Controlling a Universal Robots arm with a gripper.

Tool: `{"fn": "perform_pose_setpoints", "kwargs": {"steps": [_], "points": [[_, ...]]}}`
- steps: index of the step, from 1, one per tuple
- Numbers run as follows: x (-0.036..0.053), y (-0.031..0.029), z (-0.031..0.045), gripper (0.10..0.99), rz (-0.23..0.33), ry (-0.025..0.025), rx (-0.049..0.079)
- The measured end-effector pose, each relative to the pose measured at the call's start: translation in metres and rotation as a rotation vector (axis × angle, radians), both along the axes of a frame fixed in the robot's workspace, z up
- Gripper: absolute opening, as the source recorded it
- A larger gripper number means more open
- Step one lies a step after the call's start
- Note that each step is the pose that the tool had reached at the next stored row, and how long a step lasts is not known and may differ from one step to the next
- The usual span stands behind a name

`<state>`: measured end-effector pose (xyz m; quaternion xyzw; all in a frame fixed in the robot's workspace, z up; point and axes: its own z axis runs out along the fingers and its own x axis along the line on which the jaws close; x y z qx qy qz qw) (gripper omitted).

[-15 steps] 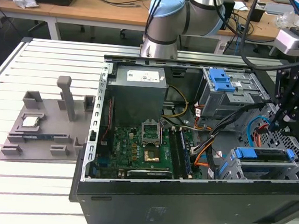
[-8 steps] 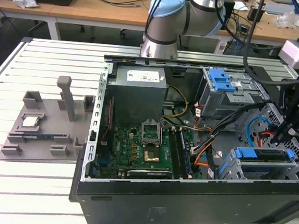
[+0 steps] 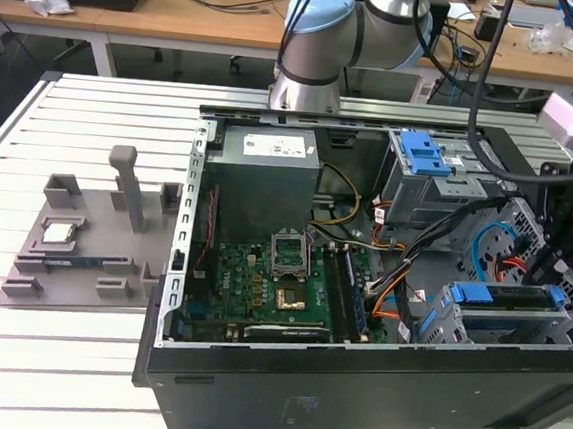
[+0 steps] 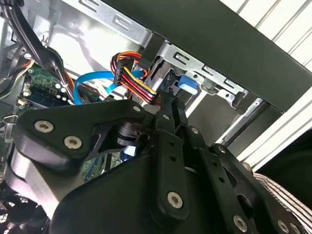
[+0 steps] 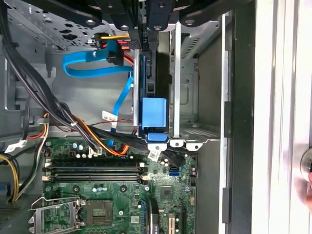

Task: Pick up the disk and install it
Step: 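Insert the first disk wire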

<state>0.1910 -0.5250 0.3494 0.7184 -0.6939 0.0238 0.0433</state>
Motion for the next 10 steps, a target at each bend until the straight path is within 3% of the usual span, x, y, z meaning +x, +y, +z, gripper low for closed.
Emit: {"fn": "perform_pose_setpoints", "kwargs": {"steps": [4,10], "points": [[-0.0008,-0.002,-0.0029,0.165,0.0,0.0,0.0],[-0.0012,-0.002,-0.0054,0.165,0.0,0.0,0.012]]}}
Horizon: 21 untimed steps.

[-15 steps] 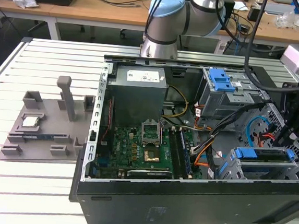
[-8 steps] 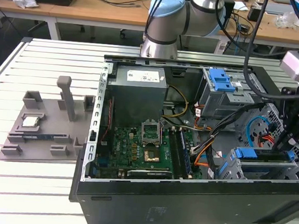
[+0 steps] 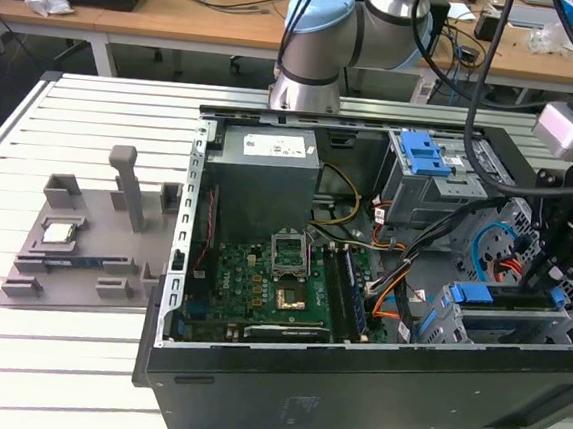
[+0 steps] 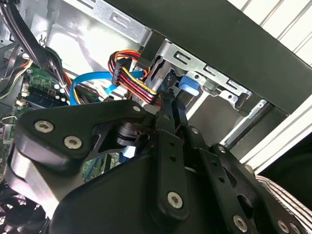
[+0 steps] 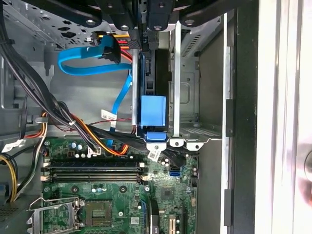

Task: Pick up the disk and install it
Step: 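Insert the first disk wire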

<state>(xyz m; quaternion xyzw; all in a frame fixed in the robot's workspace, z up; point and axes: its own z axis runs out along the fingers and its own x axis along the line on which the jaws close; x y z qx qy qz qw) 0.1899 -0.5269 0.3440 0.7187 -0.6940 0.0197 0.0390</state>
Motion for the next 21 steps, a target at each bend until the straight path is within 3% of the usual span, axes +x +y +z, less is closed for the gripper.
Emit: {"fn": "perform_pose_setpoints", "kwargs": {"steps": [16,18,21], "points": [[-0.0013,-0.0008,-0.0099,0.176,0.0,0.0002,0.004],[-0.0013,-0.0008,-0.0091,0.302,0.0,0.0,0.003],[-0.0012,-0.0008,-0.0024,0.302,0.0,0.0,0.002]]}}
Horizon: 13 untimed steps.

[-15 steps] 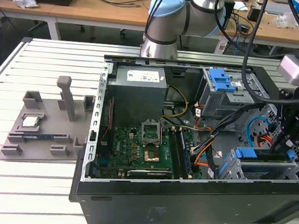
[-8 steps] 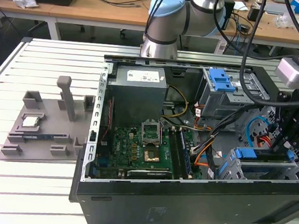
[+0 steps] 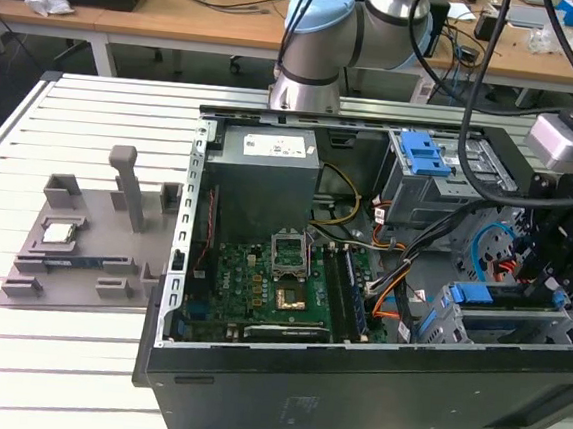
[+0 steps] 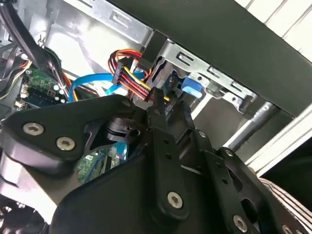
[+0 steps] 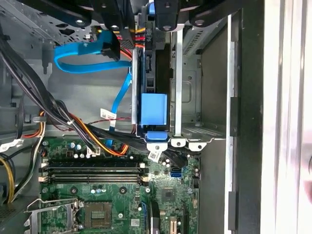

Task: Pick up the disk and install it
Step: 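Insert the first disk wire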

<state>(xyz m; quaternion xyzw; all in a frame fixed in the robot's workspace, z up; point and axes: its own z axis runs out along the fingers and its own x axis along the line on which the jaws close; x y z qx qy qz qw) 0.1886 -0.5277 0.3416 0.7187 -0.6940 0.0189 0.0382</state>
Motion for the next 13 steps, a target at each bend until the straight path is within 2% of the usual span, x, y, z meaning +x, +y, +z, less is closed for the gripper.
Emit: {"fn": "perform_pose_setpoints", "kwargs": {"steps": [2,6,9,13], "points": [[0.0,0.0003,0.0107,0.302,0.0,-0.0001,0.0],[0.0,0.0019,0.0238,0.29,0.0,0.0,0.0],[0.0,0.0024,0.0314,0.106,0.0,-0.0001,0.0],[0.0,0.0026,0.0385,0.106,0.0,0.0,0.0]]}}
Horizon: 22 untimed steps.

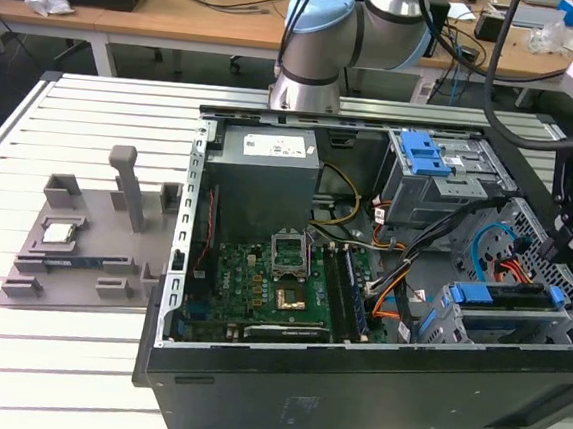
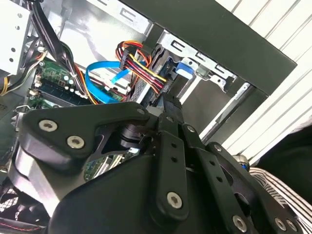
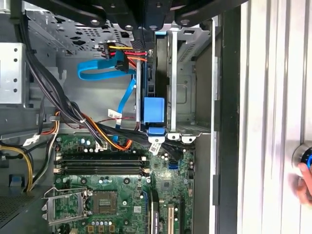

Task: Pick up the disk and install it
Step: 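Insert the first disk wire, then insert the second disk wire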

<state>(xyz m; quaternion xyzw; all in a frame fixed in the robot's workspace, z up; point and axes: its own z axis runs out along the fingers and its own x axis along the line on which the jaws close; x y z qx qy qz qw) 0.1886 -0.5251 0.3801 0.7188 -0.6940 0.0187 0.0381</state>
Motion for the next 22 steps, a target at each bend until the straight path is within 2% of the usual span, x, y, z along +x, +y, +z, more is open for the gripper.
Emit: {"fn": "perform_pose_setpoints", "kwargs": {"steps": [7,11,12,13,14,15,16,18,22], "points": [[0.0,0.0,0.0003,0.106,0.0,0.0,0.0],[0.0,0.0,0.0005,0.357,0.0,0.0,0.0],[0.0,0.0,0.0006,0.357,0.0,-0.0001,0.0],[0.0,0.0011,0.0008,0.42,0.0,-0.0001,-0.001],[0.0001,0.0038,0.0007,0.42,0.0,-0.0001,0.0],[0.0,0.0105,0.0006,0.42,0.001,0.0,0.0],[-0.0019,0.0179,0.0004,0.42,0.003,0.0,0.0],[-0.0133,0.0186,-0.0002,0.42,0.009,0.0,0.0],[-0.0231,0.0186,-0.0034,0.42,0.014,0.0,0.0]]}}
